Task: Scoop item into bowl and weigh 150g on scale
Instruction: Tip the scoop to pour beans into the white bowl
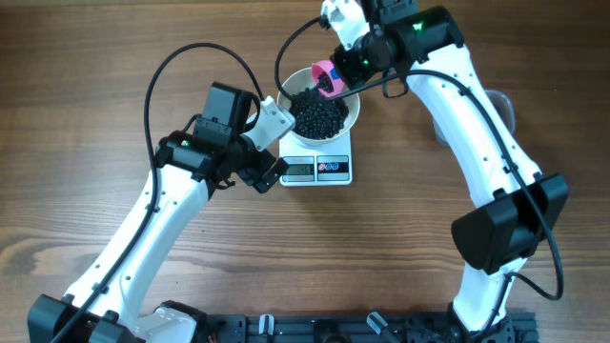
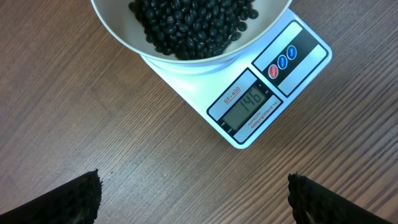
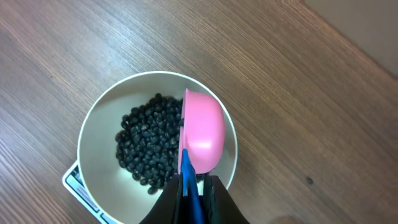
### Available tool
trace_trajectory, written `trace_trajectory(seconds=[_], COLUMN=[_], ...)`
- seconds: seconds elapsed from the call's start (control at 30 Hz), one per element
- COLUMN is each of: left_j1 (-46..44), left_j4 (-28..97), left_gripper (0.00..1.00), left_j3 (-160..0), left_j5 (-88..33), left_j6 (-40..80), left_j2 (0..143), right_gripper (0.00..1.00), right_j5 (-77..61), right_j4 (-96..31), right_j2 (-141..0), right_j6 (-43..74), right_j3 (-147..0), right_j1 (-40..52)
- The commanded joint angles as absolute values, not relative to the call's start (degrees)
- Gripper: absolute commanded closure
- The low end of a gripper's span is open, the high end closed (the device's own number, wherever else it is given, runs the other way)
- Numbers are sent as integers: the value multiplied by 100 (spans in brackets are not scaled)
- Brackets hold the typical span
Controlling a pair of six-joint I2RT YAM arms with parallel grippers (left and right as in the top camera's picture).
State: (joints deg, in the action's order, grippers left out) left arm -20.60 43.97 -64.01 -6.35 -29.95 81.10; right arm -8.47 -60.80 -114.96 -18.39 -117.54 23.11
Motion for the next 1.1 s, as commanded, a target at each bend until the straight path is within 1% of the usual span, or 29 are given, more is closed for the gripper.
trace_trajectory(seconds=[0.0,0.27,0.63,0.87,1.07], left_j1=[-2034,-2034,-2036,-2038,-2038], left_j4=[4401,4401,4401,4401,4401], left_gripper=[0,0,0,0,0], left_j3=[-6379,-6379,-6379,-6379,-6379], left_j5=[-725,-725,-725,-725,-725], left_j6=[-3109,-3109,-3109,-3109,-3109], left_j2=[8062,8062,8062,8062,8062], right_gripper=[96,96,96,96,96], right_j5=[-722,-294,-279,-281,-281], right_j4=[-6088,-6058,-6045,-6045,-6034], right_j2=[-11323,-11323,-11323,-11323,-11323], right_j6=[-2285,-2995,-3004,-3780,-3913], right_j3=[-11904,-11904,-11904,-11902,-11902], right_j1=[2342,2523,2534,2534,2534])
